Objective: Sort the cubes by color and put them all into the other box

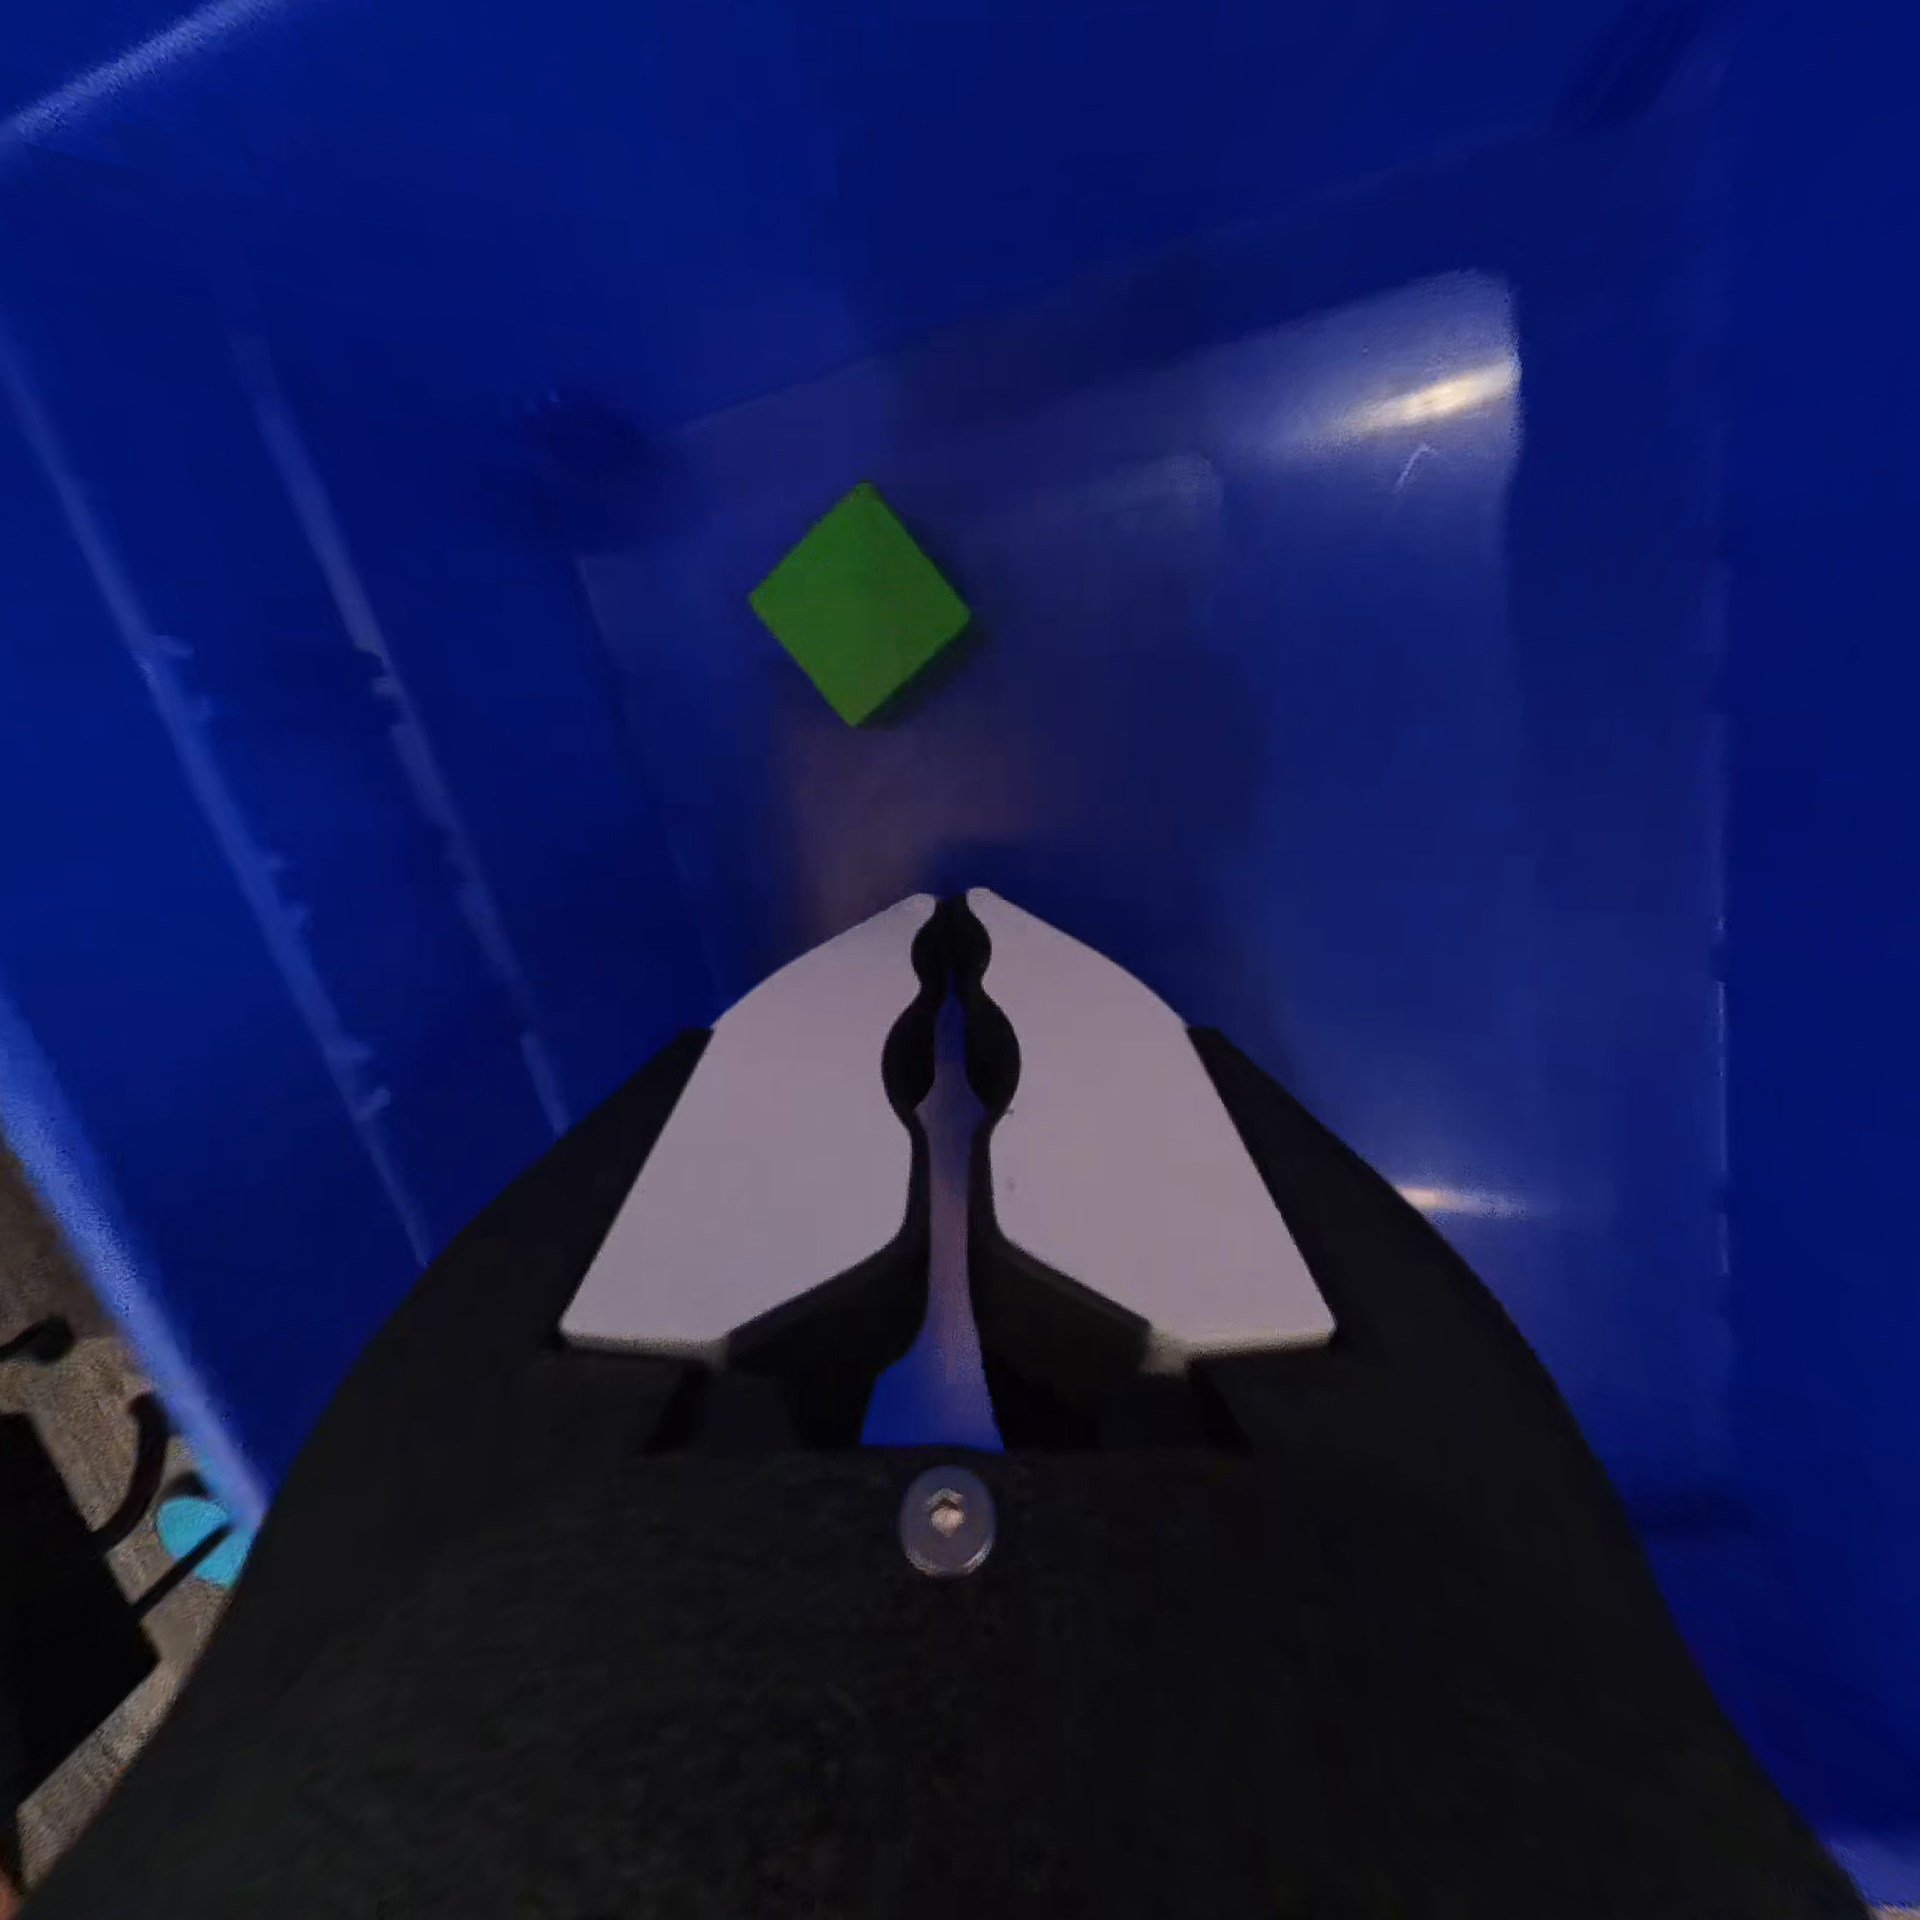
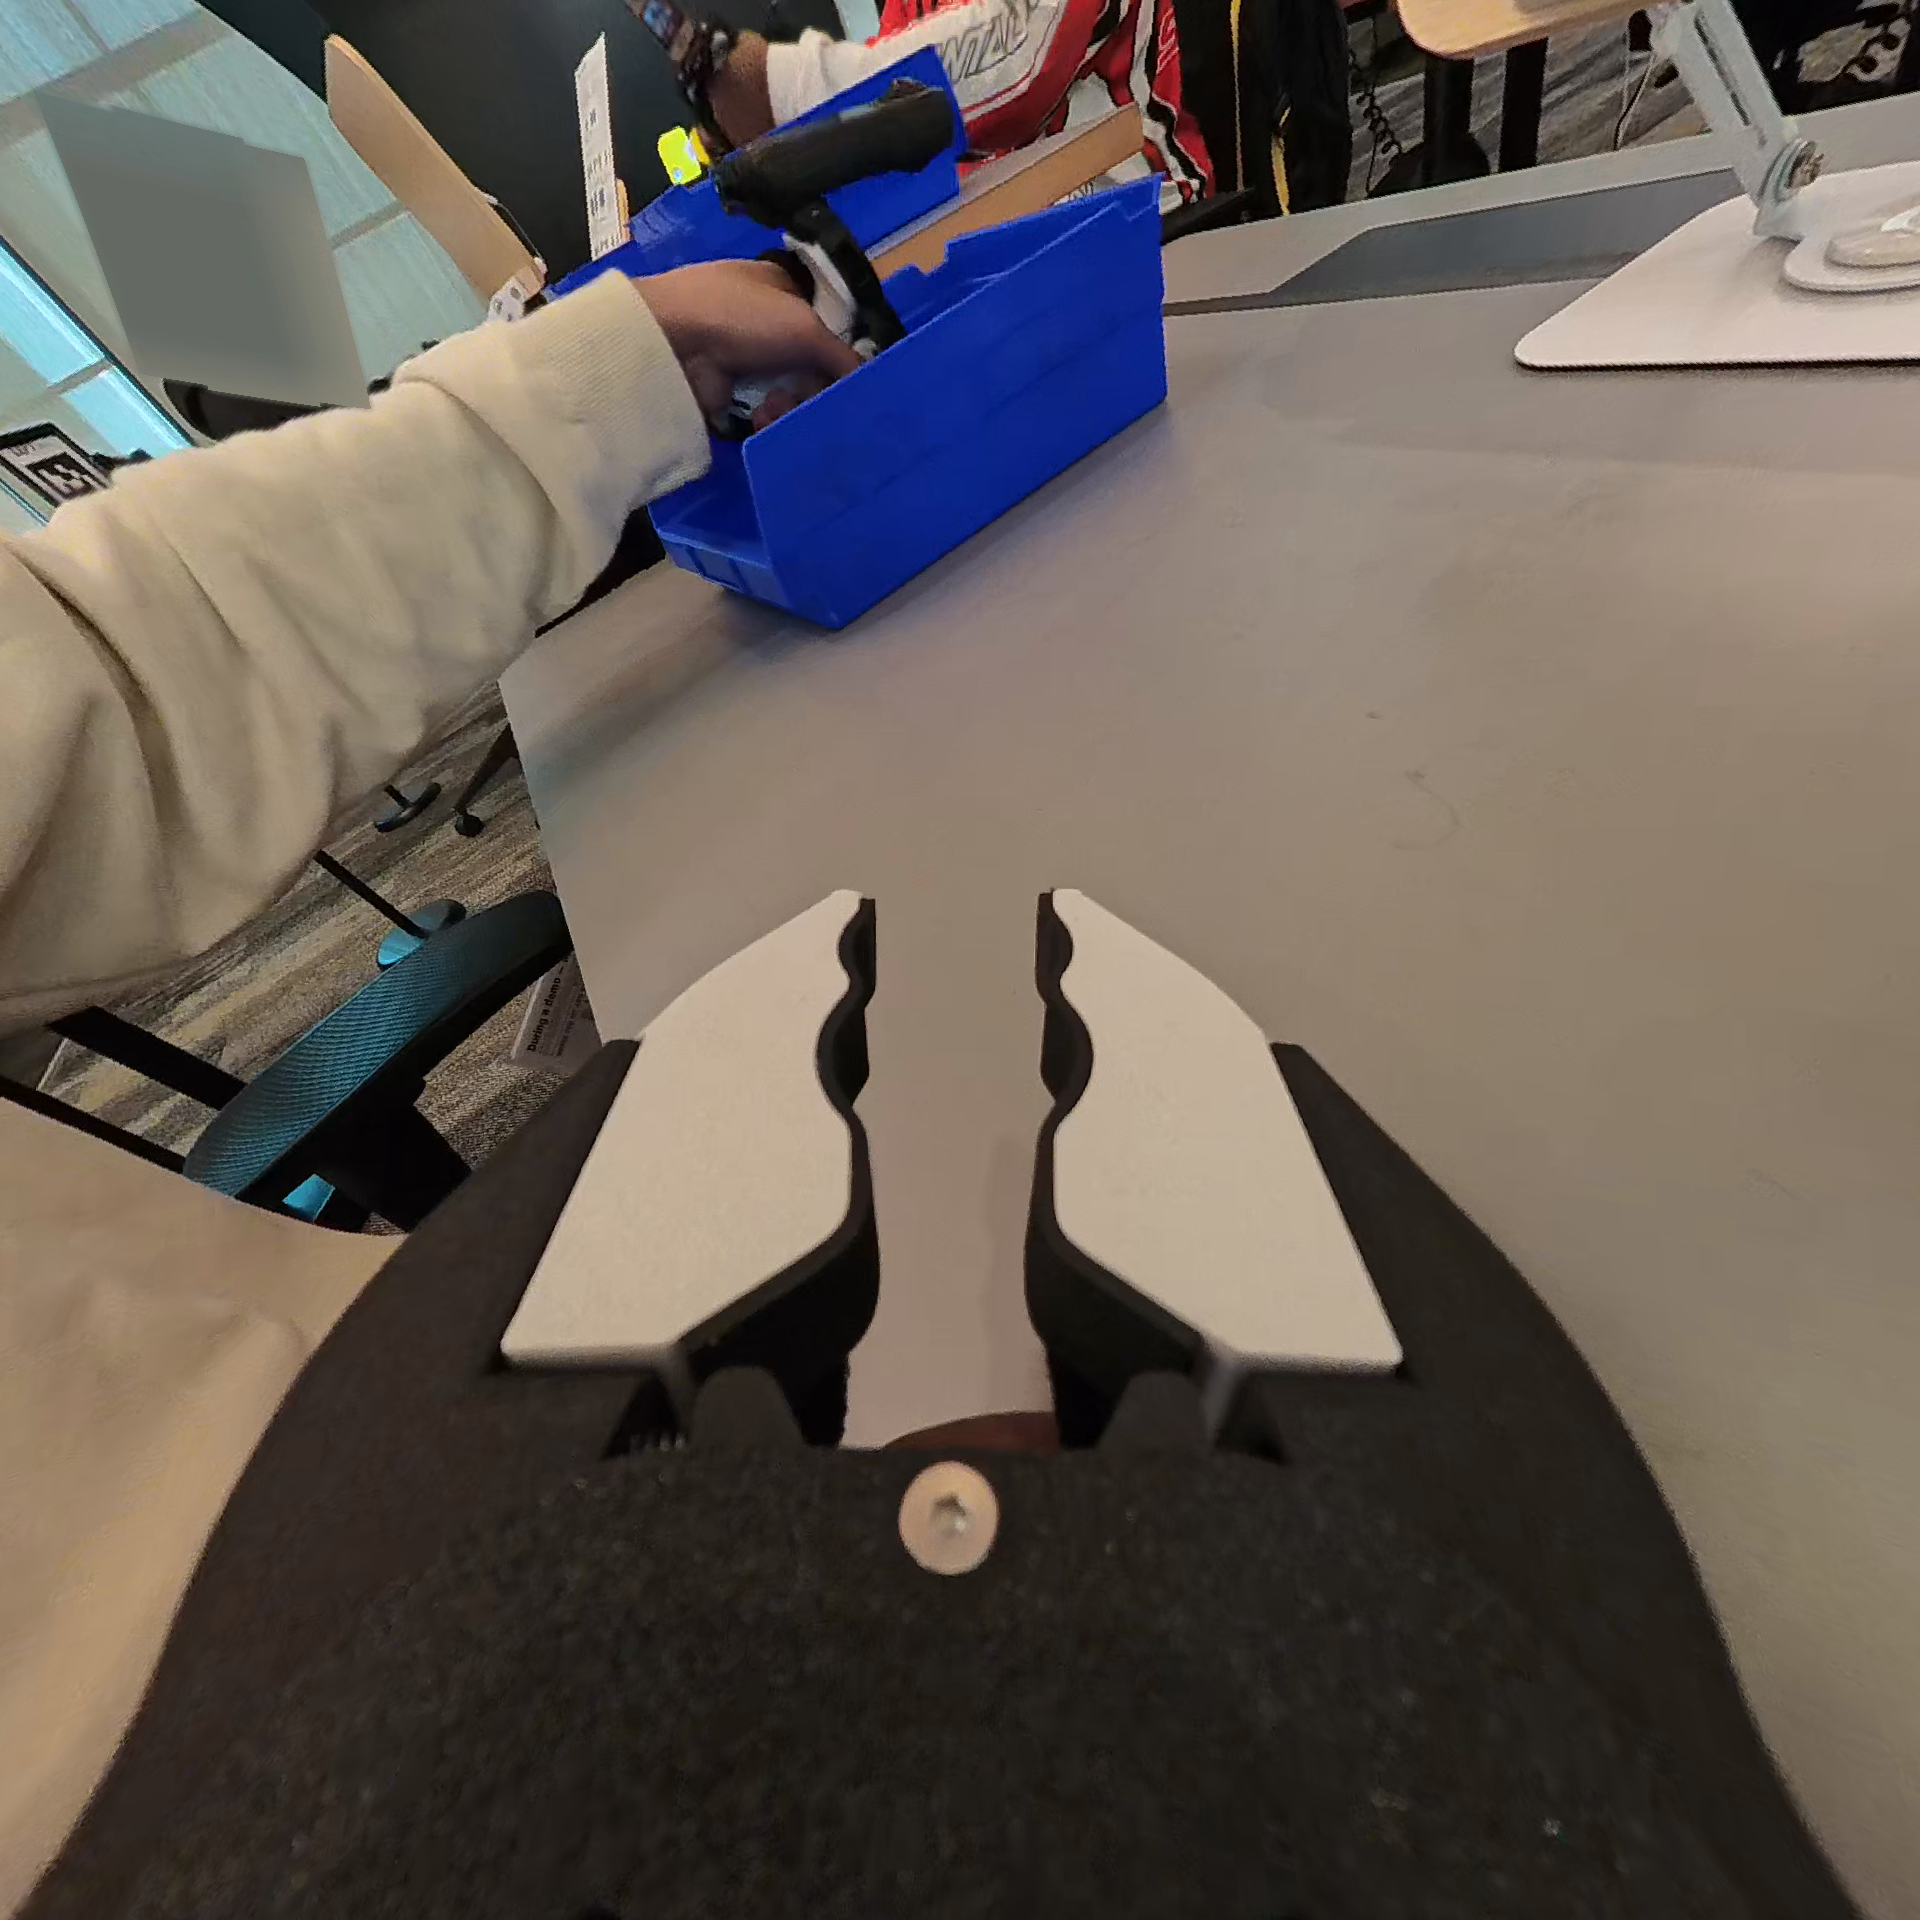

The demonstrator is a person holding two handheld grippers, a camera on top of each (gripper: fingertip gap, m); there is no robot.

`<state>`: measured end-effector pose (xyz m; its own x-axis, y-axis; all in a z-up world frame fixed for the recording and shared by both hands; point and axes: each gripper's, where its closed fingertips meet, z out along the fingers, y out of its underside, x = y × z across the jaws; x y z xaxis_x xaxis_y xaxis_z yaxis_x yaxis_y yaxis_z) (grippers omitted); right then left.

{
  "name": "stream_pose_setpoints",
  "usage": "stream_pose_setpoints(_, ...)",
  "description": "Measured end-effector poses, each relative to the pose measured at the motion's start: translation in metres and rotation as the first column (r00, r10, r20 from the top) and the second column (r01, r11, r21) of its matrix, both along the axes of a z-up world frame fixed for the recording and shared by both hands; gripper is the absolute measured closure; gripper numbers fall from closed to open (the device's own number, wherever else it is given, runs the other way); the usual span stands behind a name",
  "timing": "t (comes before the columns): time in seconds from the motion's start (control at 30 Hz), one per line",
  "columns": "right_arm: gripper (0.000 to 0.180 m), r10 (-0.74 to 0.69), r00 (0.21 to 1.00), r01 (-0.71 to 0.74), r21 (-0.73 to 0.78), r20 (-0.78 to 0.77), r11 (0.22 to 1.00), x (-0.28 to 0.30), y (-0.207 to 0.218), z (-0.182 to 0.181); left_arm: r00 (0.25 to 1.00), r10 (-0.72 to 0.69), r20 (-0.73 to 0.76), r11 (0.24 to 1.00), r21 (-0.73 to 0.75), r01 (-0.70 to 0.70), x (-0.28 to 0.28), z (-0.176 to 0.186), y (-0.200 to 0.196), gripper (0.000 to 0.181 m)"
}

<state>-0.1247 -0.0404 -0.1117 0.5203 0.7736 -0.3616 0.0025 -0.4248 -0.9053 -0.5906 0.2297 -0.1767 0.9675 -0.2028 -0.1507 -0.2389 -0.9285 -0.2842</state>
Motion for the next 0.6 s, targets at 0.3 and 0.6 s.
stream_pose_setpoints(0.3,0.151,-0.006,1.000,0.005,-0.014,-0.011,1.000,-0.001,0.000,0.000,0.995,-0.098,-0.033,0.982,0.160,0.102,0.009,0.042,-0.005,0.164)
stream_pose_setpoints(0.6,0.151,0.039,0.999,-0.038,-0.034,0.010,0.999,-0.014,-0.006,-0.007,0.935,0.302,0.187,0.939,0.109,-0.325,0.006,0.029,0.047,0.116)
